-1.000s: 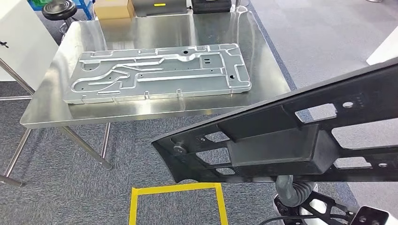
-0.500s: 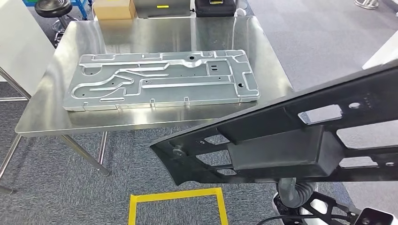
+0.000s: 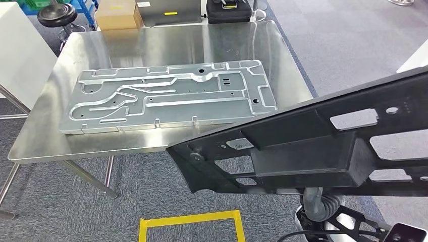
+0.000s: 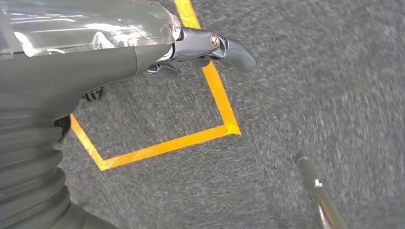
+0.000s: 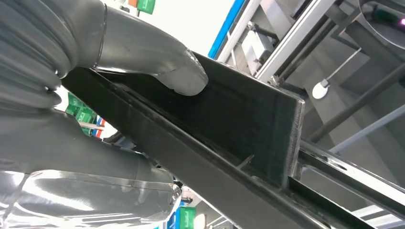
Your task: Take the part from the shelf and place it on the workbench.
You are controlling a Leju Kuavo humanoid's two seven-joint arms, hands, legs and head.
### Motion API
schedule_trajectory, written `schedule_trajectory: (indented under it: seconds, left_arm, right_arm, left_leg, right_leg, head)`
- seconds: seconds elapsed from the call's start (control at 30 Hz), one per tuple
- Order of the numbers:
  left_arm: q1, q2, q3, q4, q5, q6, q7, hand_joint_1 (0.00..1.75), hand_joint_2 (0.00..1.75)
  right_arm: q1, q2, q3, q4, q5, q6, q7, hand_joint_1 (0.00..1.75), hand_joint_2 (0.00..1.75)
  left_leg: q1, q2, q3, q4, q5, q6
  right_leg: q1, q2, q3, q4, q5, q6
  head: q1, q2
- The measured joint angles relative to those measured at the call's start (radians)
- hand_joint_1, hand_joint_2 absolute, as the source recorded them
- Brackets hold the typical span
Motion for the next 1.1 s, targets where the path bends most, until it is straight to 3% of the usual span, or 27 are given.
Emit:
schedule_trajectory:
  seconds: [0.07,0.1,0.13,0.2,0.23,0.3,0.4,0.47,0.53,0.57,0.6,0.63,0.7,0.77,0.83,0.9,0.97,1.07,1.1]
  left_arm:
    - [0.004,0.003,0.001,0.0,0.0,0.004,0.003,0.0,1.75]
    - [0.007,0.003,0.001,0.0,0.0,0.006,0.006,0.0,1.75]
    - [0.009,0.005,0.002,0.0,0.0,0.007,0.009,0.0,1.75]
    - [0.012,0.008,0.006,0.0,0.001,0.009,0.013,0.0,1.75]
    - [0.012,0.01,0.008,0.0,0.001,0.009,0.014,0.0,1.75]
    - [0.012,0.013,0.012,0.0,0.0,0.01,0.015,0.0,1.75]
    - [0.011,0.015,0.015,0.0,0.001,0.009,0.016,0.0,1.75]
    - [0.011,0.017,0.015,0.0,0.002,0.009,0.016,0.0,1.75]
    - [0.01,0.018,0.015,0.0,0.0,0.009,0.017,0.0,1.75]
    - [0.011,0.018,0.015,0.0,0.0,0.009,0.017,0.0,1.75]
    - [0.012,0.018,0.016,0.0,0.0,0.009,0.017,0.0,1.75]
    - [0.012,0.018,0.016,0.0,0.001,0.009,0.017,0.0,1.75]
    - [0.013,0.018,0.016,0.0,0.001,0.009,0.017,0.0,1.75]
    - [0.011,0.018,0.016,0.0,0.001,0.008,0.017,0.0,1.75]
    - [0.009,0.018,0.016,0.0,0.001,0.008,0.018,0.0,1.75]
    - [0.005,0.018,0.015,0.0,0.001,0.006,0.018,0.0,1.75]
    - [0.002,0.019,0.015,0.0,0.001,0.004,0.018,0.0,1.75]
    - [0.004,0.019,0.015,0.0,0.0,0.002,0.02,0.0,1.75]
    - [0.006,0.019,0.015,0.0,0.0,0.003,0.021,0.0,1.75]
  right_arm:
    - [0.002,0.003,-0.001,0.0,0.001,0.0,0.0,1.75,1.75]
    - [0.004,0.004,-0.001,0.0,0.001,0.0,0.0,1.75,1.75]
    - [0.005,0.005,-0.001,0.0,0.001,-0.001,0.0,1.75,1.75]
    - [0.005,0.005,-0.001,0.0,0.0,-0.001,0.0,1.75,1.75]
    - [0.005,0.005,-0.002,0.0,-0.001,0.0,0.0,1.75,1.75]
    - [0.003,0.006,-0.002,0.001,-0.003,0.0,0.0,1.75,1.75]
    - [0.001,0.006,-0.004,0.001,-0.008,-0.001,0.0,1.75,1.75]
    - [0.0,0.006,-0.007,0.001,-0.014,0.0,0.0,1.75,1.75]
    - [0.002,0.006,-0.01,0.003,-0.019,0.006,0.0,1.75,1.75]
    - [0.003,0.006,-0.012,0.005,-0.021,0.009,0.0,1.75,1.75]
    - [0.004,0.006,-0.014,0.007,-0.022,0.011,0.0,1.75,1.75]
    - [0.004,0.006,-0.016,0.009,-0.022,0.012,0.0,1.75,1.75]
    - [0.004,0.006,-0.02,0.011,-0.022,0.012,0.0,1.75,1.75]
    - [0.0,0.007,-0.021,0.013,-0.011,0.006,0.0,1.75,1.75]
    - [-0.01,0.012,-0.021,0.021,0.011,-0.014,0.0,1.75,1.75]
    - [-0.024,0.019,-0.021,0.034,0.029,-0.05,0.001,1.75,1.75]
    - [-0.04,0.021,-0.02,0.052,0.039,-0.094,0.001,1.75,1.75]
    - [-0.079,0.014,-0.029,0.115,0.054,-0.197,0.002,1.75,1.75]
    - [-0.095,0.008,-0.036,0.144,0.059,-0.235,0.002,1.75,1.75]
  left_leg:
    - [0.004,-0.001,-0.083,0.117,-0.022,-0.006]
    - [0.006,0.0,-0.106,0.134,-0.006,-0.008]
    - [0.009,0.0,-0.11,0.11,0.031,-0.01]
    - [0.013,0.0,-0.076,-0.01,0.126,-0.011]
    - [0.013,0.0,-0.053,-0.07,0.153,-0.009]
    - [0.009,0.0,-0.031,-0.122,0.158,0.004]
    - [0.008,-0.001,-0.024,-0.132,0.144,0.025]
    - [0.011,-0.001,-0.014,-0.137,0.137,0.037]
    - [0.01,0.0,-0.005,-0.138,0.126,0.044]
    - [0.008,-0.001,0.001,-0.138,0.12,0.045]
    - [0.007,-0.001,0.009,-0.138,0.114,0.045]
    - [0.006,-0.002,0.02,-0.138,0.106,0.045]
    - [0.005,-0.004,0.043,-0.139,0.089,0.042]
    - [0.003,-0.006,0.056,-0.139,0.076,0.034]
    - [0.004,-0.006,0.059,-0.143,0.07,0.022]
    - [0.004,-0.004,0.068,-0.151,0.065,0.011]
    - [0.005,-0.004,0.057,-0.111,0.045,0.003]
    - [0.008,-0.004,-0.058,0.078,-0.016,-0.007]
    - [0.009,-0.004,-0.095,0.126,-0.022,-0.009]
  right_leg:
    - [0.0,0.001,0.015,-0.001,-0.014,-0.001]
    - [-0.001,0.002,0.025,0.0,-0.022,0.0]
    - [-0.002,0.004,0.037,0.0,-0.031,0.001]
    - [-0.003,0.005,0.063,0.001,-0.052,0.008]
    - [-0.001,0.006,0.072,0.003,-0.063,0.014]
    - [0.001,0.007,0.078,0.005,-0.076,0.025]
    - [-0.001,0.005,0.08,0.009,-0.09,0.041]
    - [-0.004,0.003,0.045,0.081,-0.123,0.05]
    - [-0.006,0.001,-0.044,0.221,-0.168,0.056]
    - [-0.006,0.001,-0.088,0.279,-0.176,0.057]
    - [-0.007,0.001,-0.116,0.303,-0.163,0.056]
    - [-0.007,0.001,-0.125,0.29,-0.129,0.054]
    - [-0.004,0.001,-0.099,0.176,-0.032,0.042]
    - [0.005,0.0,-0.064,0.072,0.021,0.028]
    - [0.013,0.001,-0.055,0.043,0.019,0.017]
    - [0.009,0.003,-0.043,0.025,0.015,0.011]
    - [0.002,0.001,-0.019,0.004,0.013,0.002]
    - [0.0,-0.001,0.004,-0.004,0.003,-0.006]
    - [0.0,0.0,0.009,-0.003,-0.002,-0.006]
  head:
    - [0.0,0.0]
    - [0.0,0.0]
    - [0.0,0.0]
    - [0.0,0.0]
    - [0.0,0.0]
    - [0.0,0.0]
    - [0.0,0.0]
    - [0.001,0.0]
    - [0.001,0.0]
    - [0.001,0.0]
    - [0.0,0.0]
    - [0.001,0.0]
    - [0.001,0.0]
    - [0.001,0.0]
    - [0.001,0.0]
    - [0.001,0.0]
    - [0.0,0.0]
    - [0.0,0.0]
    - [0.0,0.0]
